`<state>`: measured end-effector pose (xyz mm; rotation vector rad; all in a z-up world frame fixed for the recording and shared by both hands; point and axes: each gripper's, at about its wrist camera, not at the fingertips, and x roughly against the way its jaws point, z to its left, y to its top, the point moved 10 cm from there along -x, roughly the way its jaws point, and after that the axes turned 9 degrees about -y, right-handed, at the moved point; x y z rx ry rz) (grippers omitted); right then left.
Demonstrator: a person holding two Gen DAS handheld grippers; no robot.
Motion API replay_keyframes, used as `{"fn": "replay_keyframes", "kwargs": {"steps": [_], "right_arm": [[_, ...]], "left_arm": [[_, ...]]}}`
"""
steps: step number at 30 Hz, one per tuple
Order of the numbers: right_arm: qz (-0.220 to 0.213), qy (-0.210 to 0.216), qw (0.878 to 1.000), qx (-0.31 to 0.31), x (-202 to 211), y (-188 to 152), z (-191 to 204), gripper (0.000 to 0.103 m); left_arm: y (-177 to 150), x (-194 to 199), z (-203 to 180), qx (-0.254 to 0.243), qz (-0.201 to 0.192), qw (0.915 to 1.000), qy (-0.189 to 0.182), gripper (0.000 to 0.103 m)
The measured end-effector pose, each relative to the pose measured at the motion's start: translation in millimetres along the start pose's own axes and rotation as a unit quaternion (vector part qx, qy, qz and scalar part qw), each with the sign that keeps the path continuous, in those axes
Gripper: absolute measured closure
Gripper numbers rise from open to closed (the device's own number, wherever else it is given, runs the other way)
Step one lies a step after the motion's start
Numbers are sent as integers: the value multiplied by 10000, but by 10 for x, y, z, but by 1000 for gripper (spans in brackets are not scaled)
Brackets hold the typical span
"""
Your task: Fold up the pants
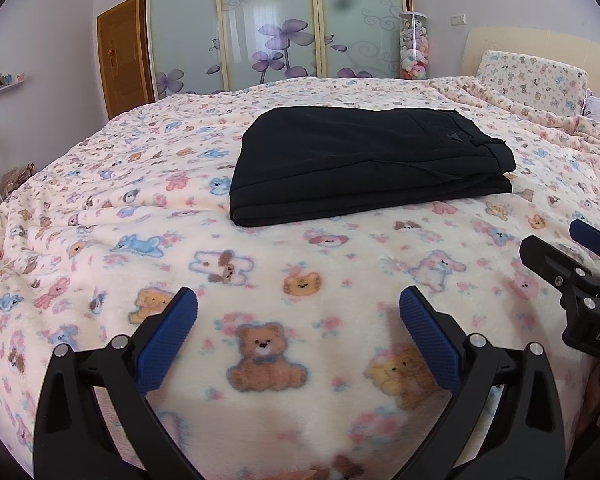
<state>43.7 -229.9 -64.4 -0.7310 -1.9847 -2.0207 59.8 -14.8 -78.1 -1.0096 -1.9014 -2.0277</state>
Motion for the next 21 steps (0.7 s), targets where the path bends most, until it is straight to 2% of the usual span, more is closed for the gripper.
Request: {"fn": "replay_keyframes", "kwargs": {"steps": [21], "right_arm": [[3,2,10000,-2,-3,2,-3,1]], "left_arm": [[-16,-1,-13,0,10,10000,-10,2]]}}
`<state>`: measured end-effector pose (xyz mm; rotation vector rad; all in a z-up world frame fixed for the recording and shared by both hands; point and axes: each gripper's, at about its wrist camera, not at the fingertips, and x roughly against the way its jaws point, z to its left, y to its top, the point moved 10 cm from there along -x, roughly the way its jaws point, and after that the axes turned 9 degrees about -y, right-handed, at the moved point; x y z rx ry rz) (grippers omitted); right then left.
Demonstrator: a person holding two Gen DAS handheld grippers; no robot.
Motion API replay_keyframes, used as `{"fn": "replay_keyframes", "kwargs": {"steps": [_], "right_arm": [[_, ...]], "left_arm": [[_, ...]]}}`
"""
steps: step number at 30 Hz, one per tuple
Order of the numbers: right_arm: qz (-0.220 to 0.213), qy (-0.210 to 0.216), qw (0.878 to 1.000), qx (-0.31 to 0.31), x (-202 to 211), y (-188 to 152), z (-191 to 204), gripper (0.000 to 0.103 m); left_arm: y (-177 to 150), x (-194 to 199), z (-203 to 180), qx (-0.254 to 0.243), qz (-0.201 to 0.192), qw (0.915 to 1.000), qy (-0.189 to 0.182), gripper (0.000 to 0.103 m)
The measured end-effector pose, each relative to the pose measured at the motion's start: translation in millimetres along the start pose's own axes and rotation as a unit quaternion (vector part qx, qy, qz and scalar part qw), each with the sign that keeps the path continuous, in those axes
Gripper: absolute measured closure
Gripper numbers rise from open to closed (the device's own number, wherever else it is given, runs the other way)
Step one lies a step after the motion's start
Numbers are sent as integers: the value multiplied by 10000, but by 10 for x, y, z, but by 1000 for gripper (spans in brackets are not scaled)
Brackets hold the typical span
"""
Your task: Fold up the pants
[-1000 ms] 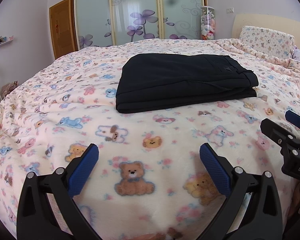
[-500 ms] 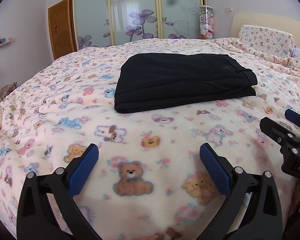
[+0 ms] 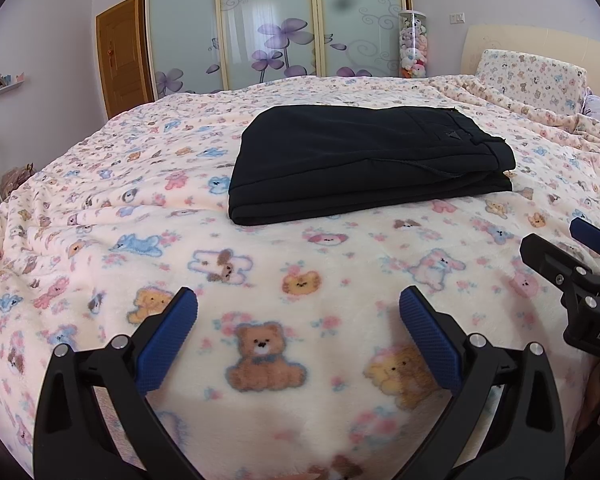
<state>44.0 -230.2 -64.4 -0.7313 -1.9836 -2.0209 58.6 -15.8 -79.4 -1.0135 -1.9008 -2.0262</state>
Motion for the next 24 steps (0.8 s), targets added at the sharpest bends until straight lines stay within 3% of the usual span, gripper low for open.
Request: {"fn": "replay_keyframes", "kwargs": {"steps": [24], "right_arm": [[6,1,10000,-5,0,1,-2,1]], "left_arm": [[-16,-20,91,-75,46,9999,-65,2]]}}
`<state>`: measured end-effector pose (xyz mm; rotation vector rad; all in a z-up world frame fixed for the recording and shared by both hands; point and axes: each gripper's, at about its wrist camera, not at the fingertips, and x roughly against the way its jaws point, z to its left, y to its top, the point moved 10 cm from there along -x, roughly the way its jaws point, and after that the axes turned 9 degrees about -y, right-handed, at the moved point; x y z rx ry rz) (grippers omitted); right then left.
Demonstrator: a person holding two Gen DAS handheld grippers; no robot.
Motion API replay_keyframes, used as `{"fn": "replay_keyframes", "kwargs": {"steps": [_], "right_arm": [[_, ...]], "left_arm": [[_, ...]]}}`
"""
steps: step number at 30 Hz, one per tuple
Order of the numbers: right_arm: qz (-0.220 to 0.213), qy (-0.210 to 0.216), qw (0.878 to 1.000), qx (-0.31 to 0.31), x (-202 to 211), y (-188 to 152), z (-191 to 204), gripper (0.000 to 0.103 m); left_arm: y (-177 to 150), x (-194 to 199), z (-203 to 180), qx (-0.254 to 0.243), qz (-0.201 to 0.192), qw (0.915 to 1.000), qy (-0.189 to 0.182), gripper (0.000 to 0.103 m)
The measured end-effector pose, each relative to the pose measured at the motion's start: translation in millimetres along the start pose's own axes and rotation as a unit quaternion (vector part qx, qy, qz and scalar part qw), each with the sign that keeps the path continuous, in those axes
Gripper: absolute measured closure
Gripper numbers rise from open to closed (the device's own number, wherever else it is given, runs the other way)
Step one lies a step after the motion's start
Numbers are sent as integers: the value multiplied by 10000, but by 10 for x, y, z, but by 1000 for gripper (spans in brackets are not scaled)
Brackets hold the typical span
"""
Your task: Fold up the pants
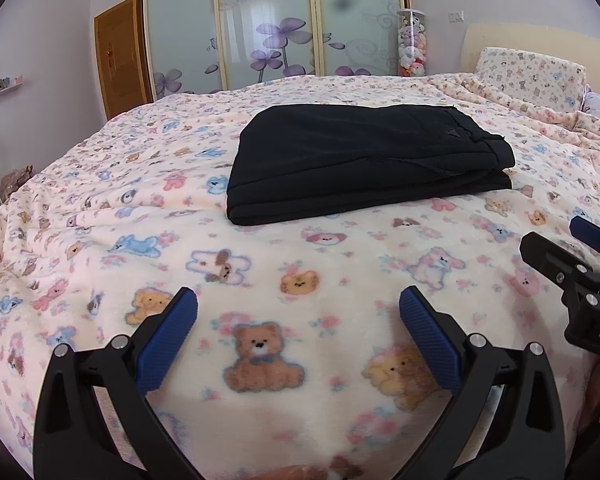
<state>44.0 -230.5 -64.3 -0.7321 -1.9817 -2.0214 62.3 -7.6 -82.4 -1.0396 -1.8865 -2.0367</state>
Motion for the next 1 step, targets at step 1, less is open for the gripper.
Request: {"fn": "replay_keyframes", "kwargs": {"steps": [1], "right_arm": [[0,0,10000,1,0,0,0,1]], "left_arm": [[-6,2,-1,5,9,10000,-10,2]]}}
